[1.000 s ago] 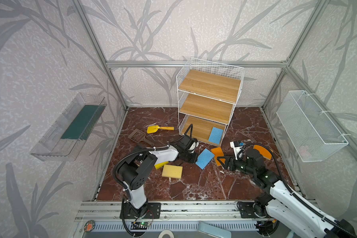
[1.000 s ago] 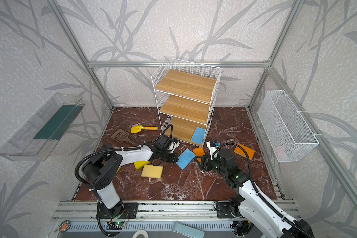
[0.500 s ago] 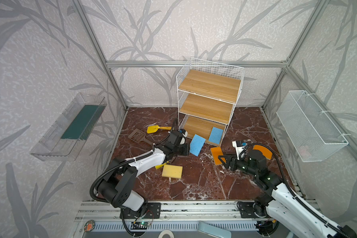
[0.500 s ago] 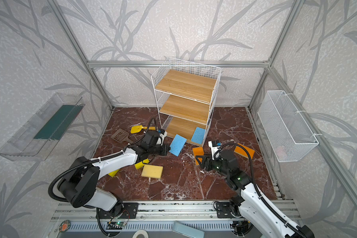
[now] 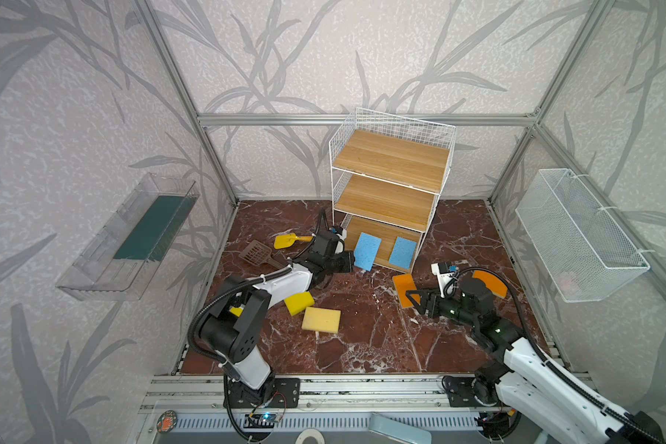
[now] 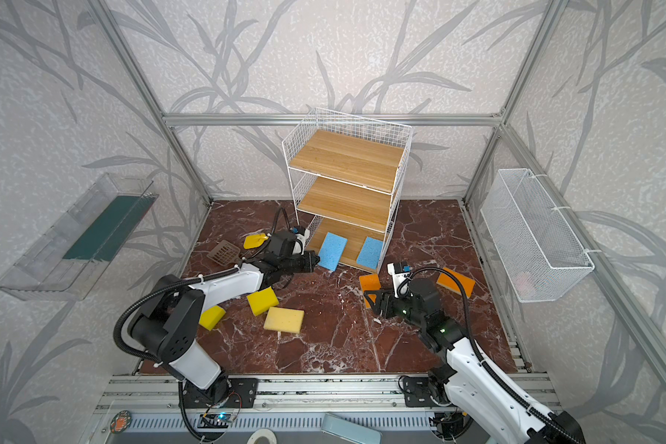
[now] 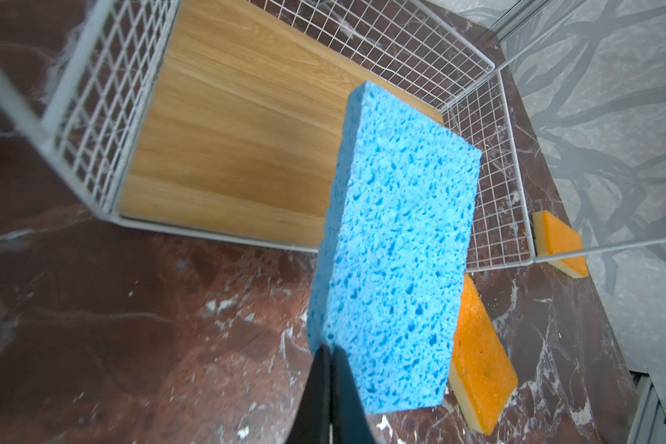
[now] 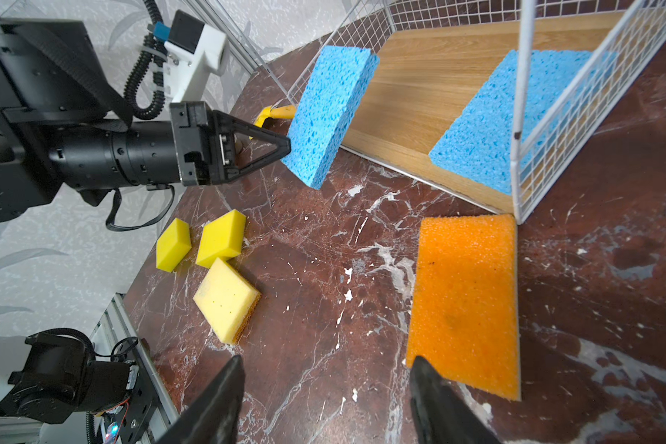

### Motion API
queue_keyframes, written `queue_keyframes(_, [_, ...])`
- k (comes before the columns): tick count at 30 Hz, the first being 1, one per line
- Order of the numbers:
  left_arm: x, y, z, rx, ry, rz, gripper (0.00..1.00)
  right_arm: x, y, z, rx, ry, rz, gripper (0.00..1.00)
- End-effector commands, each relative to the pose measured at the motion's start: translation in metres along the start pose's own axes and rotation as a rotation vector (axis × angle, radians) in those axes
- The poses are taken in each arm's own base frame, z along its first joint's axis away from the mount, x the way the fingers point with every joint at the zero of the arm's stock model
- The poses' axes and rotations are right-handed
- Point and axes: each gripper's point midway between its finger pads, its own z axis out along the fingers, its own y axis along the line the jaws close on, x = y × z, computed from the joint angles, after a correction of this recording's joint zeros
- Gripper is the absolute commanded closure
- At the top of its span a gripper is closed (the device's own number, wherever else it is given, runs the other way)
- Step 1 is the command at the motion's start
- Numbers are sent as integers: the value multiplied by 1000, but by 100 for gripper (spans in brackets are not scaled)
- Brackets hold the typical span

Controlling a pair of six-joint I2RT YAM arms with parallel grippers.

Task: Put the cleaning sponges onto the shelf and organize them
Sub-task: 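Place the second blue sponge on the bottom shelf beside the first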

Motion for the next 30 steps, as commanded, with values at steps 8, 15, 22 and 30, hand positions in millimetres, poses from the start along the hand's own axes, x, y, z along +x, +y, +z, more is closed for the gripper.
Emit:
queue_keyframes(8, [-15, -23, 40, 88, 0, -12, 100, -3, -3, -2, 10, -24, -1, 33])
queue_keyframes(15, [-23, -24, 57, 61, 16, 14, 100, -1, -1, -1, -8, -19, 10, 33])
queue_keyframes(22, [-22, -20, 75, 28, 50, 38, 100, -1, 0, 0, -20, -16, 16, 33])
queue_keyframes(30, [-25, -17, 93, 1, 66, 37, 100, 0, 0, 1, -20, -13, 21, 33])
